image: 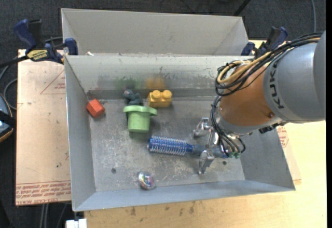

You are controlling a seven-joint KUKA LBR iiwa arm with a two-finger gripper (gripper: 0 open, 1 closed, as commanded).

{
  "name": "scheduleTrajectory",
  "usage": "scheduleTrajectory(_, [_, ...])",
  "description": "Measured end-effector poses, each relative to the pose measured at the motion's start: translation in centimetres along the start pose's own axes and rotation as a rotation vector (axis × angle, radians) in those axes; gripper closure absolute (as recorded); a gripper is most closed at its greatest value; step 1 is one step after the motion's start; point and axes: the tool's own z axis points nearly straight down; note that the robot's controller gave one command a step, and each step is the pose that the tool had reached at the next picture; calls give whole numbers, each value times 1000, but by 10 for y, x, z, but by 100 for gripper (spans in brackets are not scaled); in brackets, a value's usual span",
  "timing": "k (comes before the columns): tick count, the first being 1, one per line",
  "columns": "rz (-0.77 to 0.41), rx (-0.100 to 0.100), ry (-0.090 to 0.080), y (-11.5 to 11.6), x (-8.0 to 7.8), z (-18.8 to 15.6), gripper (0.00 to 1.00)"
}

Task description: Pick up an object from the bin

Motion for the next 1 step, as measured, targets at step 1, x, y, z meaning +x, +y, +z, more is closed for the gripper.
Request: scheduleTrajectory(1, [0,-4,-5,2,-1,-2,100])
